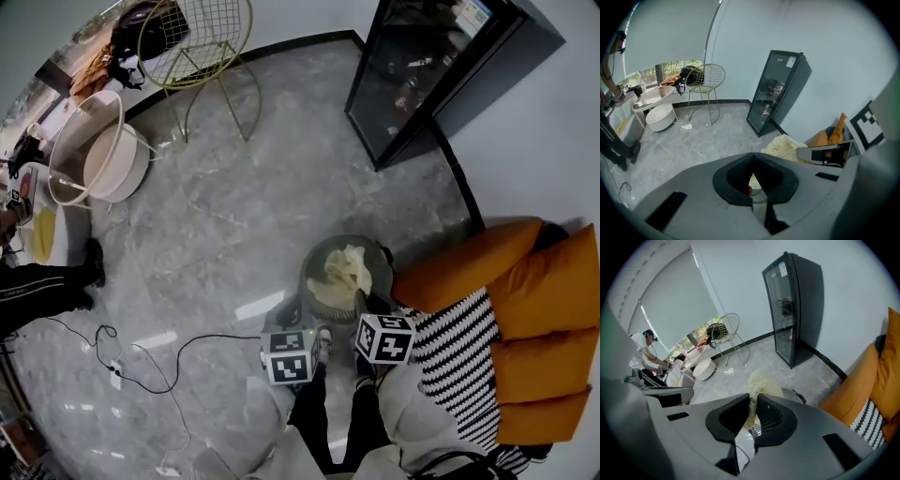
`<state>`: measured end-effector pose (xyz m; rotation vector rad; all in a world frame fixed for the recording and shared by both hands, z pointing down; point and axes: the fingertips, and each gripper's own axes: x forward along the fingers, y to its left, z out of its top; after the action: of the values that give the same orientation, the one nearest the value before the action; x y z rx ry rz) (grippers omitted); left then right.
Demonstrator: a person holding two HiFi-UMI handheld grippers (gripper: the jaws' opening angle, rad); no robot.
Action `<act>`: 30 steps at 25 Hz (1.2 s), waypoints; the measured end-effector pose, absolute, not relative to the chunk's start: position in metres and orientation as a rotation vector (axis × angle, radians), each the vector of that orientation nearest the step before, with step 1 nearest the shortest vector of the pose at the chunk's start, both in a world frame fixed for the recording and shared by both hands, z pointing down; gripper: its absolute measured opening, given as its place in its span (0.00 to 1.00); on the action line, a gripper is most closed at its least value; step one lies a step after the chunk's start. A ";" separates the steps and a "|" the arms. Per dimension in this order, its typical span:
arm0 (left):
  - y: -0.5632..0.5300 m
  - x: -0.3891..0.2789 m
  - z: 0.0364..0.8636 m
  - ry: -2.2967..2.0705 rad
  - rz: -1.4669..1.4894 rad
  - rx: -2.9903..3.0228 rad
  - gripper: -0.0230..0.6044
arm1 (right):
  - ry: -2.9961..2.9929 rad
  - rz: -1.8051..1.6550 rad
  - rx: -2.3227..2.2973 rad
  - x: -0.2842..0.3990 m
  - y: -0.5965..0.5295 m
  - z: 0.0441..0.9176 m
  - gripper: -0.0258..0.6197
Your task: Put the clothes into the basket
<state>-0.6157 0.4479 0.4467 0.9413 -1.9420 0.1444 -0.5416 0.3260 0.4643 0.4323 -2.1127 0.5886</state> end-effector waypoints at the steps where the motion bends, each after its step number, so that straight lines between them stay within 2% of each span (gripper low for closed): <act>1: 0.446 -0.615 0.449 -1.935 0.149 0.946 0.04 | -2.090 0.605 0.436 -0.539 0.326 0.472 0.12; 3: 0.441 -0.613 0.451 -1.925 0.157 0.963 0.04 | -2.050 0.648 0.455 -0.533 0.326 0.484 0.12; 6: 0.434 -0.610 0.450 -1.911 0.163 0.985 0.04 | -2.035 0.696 0.536 -0.525 0.316 0.489 0.26; 30: 0.433 -0.588 0.414 -1.934 0.156 1.000 0.04 | -2.150 0.584 0.540 -0.510 0.293 0.421 0.26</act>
<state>-0.5880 0.4331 0.4143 1.0000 -1.9336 0.1563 -0.5100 0.2932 0.4210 0.5397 -2.1496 0.5840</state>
